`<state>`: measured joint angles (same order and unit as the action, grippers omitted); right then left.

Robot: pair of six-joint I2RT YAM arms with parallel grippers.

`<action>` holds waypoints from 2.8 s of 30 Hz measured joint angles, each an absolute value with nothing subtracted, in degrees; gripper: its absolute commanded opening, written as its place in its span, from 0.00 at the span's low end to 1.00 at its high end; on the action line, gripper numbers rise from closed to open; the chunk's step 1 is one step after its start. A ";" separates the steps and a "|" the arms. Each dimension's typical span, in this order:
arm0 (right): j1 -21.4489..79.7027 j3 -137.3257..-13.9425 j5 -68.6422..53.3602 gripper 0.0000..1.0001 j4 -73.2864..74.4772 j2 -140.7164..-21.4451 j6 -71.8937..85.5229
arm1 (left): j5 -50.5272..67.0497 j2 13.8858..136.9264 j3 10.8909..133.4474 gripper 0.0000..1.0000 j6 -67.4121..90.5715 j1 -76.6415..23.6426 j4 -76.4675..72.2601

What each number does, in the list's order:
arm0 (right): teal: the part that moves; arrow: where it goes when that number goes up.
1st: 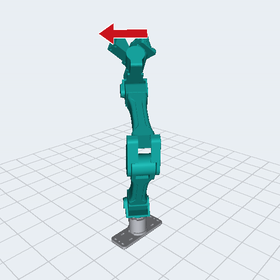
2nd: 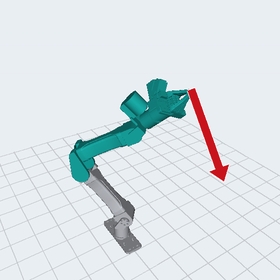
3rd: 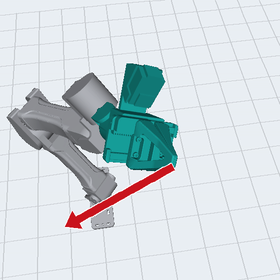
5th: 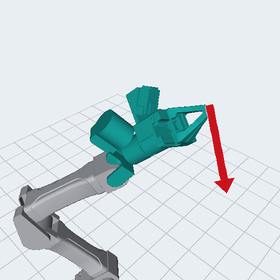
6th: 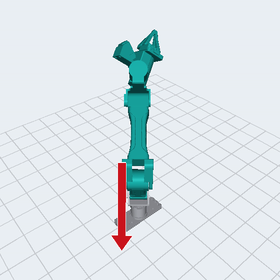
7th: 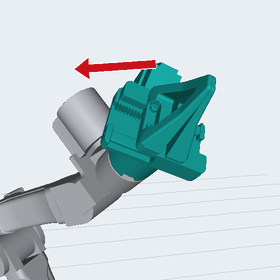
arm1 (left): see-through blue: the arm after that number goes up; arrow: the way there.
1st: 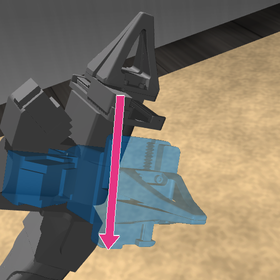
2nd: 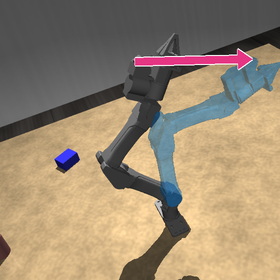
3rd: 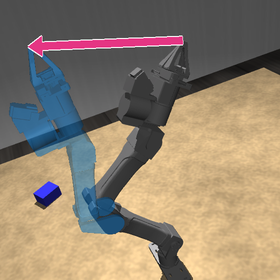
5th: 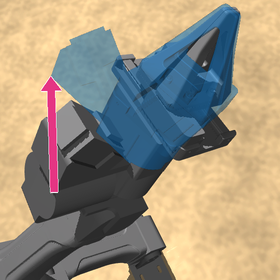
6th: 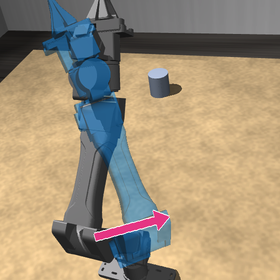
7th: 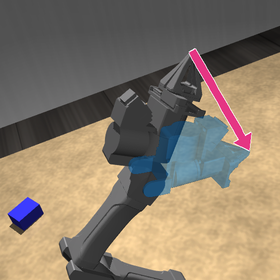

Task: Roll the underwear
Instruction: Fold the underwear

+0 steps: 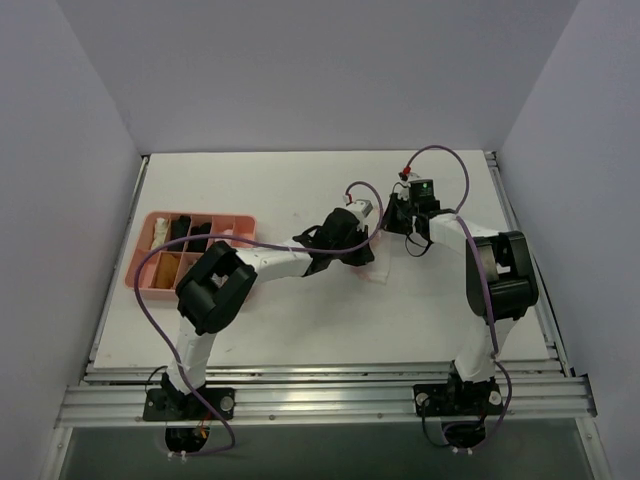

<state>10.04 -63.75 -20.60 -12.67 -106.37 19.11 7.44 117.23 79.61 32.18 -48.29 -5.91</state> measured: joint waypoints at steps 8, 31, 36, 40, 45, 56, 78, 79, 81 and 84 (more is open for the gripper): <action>10.04 -63.75 -20.97 0.00 -12.64 -106.37 19.46 | 3.49 122.06 79.20 0.02 32.34 -48.36 -6.50; 8.23 -61.45 -18.90 0.00 -11.97 -104.97 19.92 | -7.18 121.69 75.00 0.04 34.54 -48.84 -11.29; 8.23 -61.36 -18.92 0.00 -11.90 -104.03 20.14 | -8.34 120.07 73.58 0.06 34.06 -50.04 -10.68; 8.23 -61.34 -18.92 0.00 -11.94 -103.68 20.16 | -8.62 118.52 73.54 0.06 33.69 -51.90 -10.22; 8.23 -60.77 -18.92 0.00 -11.97 -103.66 20.21 | -8.56 117.89 74.83 0.05 33.23 -53.28 -10.31; 8.23 -60.10 -19.11 0.00 -13.04 -103.66 21.04 | -8.16 120.88 75.22 0.02 32.21 -53.54 -19.33; 8.23 -57.71 -18.22 0.00 -12.69 -99.63 21.47 | -10.66 126.67 75.24 0.02 34.22 -53.91 -25.28; 8.23 -57.30 -17.87 0.00 -12.67 -99.18 21.54 | -10.74 126.69 75.24 0.02 34.33 -53.91 -25.34; 8.21 -56.71 -17.37 0.00 -12.67 -98.87 21.69 | -10.90 126.80 75.24 0.02 34.46 -53.91 -25.56; 7.99 -55.92 -16.69 0.00 -12.58 -98.87 22.35 | -11.22 126.96 75.24 0.02 34.85 -53.91 -25.85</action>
